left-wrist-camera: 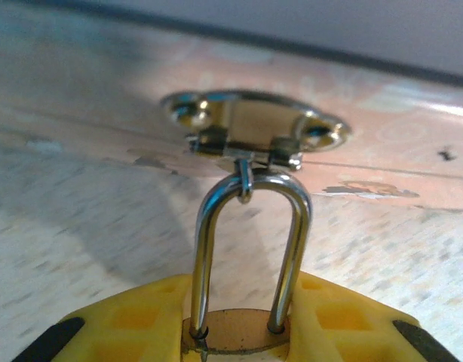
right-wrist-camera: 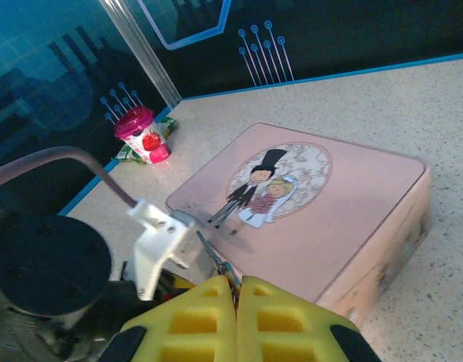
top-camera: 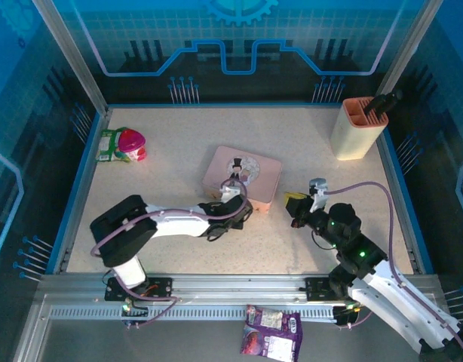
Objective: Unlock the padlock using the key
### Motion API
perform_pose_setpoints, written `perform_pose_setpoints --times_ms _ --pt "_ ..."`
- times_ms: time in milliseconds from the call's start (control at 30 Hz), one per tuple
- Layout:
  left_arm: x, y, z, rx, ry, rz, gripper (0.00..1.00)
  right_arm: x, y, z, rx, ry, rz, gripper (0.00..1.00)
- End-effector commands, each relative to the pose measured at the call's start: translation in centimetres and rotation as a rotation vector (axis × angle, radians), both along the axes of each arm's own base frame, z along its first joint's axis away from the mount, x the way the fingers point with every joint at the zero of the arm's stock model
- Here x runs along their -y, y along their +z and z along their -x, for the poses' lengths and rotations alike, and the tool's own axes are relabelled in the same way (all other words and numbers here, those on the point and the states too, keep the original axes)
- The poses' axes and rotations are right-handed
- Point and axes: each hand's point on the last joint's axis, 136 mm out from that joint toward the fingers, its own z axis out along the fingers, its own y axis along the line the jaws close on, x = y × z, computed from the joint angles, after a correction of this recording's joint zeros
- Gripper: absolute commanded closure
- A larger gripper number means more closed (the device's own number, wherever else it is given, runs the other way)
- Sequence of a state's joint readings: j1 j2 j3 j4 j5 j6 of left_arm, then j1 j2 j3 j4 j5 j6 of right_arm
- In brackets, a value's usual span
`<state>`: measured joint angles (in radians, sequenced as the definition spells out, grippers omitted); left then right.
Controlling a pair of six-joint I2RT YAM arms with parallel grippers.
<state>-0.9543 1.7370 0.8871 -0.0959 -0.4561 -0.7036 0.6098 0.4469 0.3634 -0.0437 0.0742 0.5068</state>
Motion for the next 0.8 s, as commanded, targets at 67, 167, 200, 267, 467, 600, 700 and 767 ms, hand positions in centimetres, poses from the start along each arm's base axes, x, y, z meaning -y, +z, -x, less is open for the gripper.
perform_pose_setpoints --times_ms 67,167,200,267,467,600,700,767 --pt "6.0 2.6 -3.5 0.069 -0.018 0.11 0.69 0.3 -1.8 0.4 -0.058 -0.019 -0.034 1.0" --pt "7.3 2.1 -3.6 0.039 -0.04 0.109 0.65 0.6 -2.2 0.6 -0.07 -0.034 -0.049 1.0" --pt "7.3 1.9 -3.5 0.036 -0.043 0.102 0.64 0.7 -2.2 0.6 -0.07 -0.039 -0.051 1.0" --pt "7.1 1.5 -3.3 0.032 -0.044 0.099 0.6 1.0 -2.3 0.7 -0.074 -0.051 -0.055 1.0" --pt "7.4 1.0 -2.5 0.038 -0.118 0.14 0.49 1.0 -2.6 0.6 -0.083 -0.054 -0.064 1.0" --pt "7.1 1.3 -2.0 0.074 -0.157 0.186 0.45 0.9 -2.5 0.7 -0.086 -0.049 -0.061 1.0" --pt "6.9 1.9 -1.5 0.122 -0.219 0.278 0.44 0.9 -2.6 0.7 -0.087 -0.047 -0.056 1.0" --pt "7.2 2.2 -1.1 0.136 -0.317 0.366 0.44 0.6 -2.8 0.8 -0.091 -0.028 -0.06 1.0"
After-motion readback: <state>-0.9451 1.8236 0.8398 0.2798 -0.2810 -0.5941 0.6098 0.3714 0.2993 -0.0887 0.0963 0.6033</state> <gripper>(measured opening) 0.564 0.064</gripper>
